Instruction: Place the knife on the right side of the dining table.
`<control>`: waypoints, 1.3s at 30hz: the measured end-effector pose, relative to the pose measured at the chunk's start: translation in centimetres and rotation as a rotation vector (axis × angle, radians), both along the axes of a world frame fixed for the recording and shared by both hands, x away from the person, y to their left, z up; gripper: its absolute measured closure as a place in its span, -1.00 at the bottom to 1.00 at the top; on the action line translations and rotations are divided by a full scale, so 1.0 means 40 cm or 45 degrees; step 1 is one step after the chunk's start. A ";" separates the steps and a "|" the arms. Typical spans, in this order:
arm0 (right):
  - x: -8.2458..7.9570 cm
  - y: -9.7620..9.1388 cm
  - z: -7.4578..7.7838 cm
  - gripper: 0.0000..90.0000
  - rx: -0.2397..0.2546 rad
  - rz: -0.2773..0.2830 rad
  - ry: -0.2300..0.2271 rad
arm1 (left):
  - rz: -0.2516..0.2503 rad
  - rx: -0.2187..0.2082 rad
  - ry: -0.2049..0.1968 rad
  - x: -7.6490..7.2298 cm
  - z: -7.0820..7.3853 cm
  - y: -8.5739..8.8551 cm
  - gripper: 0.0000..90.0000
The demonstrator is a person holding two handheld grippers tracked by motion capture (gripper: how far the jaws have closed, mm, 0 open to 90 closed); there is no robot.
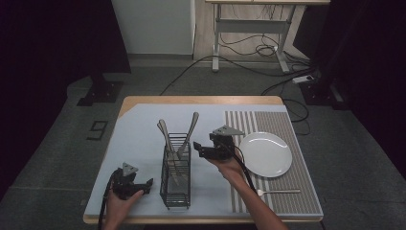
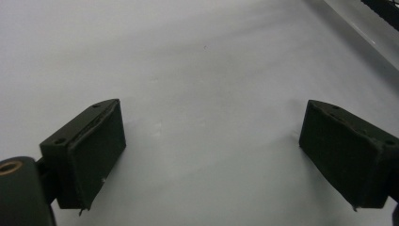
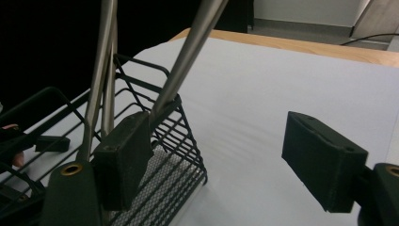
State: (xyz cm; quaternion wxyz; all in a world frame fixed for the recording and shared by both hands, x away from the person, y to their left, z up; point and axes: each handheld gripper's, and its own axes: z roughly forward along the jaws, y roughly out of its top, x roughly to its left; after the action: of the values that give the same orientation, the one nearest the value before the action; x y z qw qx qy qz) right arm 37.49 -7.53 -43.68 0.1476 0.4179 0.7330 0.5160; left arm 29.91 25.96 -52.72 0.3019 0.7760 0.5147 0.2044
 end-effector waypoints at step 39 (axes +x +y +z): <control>0.107 0.069 0.039 0.62 0.100 0.113 0.011 | 0.000 -0.002 -0.002 0.000 -0.001 0.000 -0.84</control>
State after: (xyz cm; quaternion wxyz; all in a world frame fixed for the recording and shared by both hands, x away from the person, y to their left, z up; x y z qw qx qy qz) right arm 41.77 -4.76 -42.10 0.1048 0.3925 0.7307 0.5487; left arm 29.92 25.97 -52.75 0.3030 0.7755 0.5147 0.2046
